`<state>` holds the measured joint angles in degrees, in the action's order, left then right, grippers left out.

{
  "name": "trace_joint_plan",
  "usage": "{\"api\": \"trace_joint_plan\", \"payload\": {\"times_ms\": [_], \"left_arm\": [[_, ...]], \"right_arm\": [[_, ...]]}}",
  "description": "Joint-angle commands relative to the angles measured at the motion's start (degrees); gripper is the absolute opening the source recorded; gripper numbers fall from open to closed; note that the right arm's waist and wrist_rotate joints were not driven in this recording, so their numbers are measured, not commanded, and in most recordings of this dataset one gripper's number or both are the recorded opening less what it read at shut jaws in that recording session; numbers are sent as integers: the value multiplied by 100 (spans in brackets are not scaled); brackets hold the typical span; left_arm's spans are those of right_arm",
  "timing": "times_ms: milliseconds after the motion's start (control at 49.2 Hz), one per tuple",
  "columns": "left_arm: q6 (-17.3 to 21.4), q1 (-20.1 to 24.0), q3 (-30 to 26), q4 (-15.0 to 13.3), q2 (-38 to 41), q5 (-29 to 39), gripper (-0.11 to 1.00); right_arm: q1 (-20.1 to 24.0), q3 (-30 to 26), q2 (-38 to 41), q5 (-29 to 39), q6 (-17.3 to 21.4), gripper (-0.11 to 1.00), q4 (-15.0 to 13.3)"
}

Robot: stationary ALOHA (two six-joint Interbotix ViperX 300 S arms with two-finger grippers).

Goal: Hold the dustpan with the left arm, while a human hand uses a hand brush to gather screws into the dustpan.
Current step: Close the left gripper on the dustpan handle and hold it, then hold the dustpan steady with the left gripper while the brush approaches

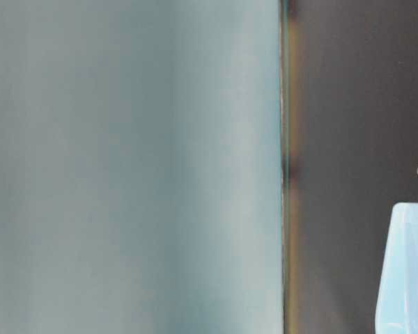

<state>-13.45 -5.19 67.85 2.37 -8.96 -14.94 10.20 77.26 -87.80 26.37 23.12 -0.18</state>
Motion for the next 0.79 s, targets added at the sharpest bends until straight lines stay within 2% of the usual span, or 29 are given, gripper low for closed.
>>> {"api": "trace_joint_plan", "payload": {"times_ms": [0,548,772], "left_arm": [[0,26,-167,9,-62,360,31],[35,255,-290,18,-1134,1767,31],[9,290,-281,18,-1415,1907,31]], "right_arm": [[0,-35,35,-26,0,0,-18],[0,-35,26,-18,9,0,-18],[0,-35,26,-26,9,0,-18]]}}
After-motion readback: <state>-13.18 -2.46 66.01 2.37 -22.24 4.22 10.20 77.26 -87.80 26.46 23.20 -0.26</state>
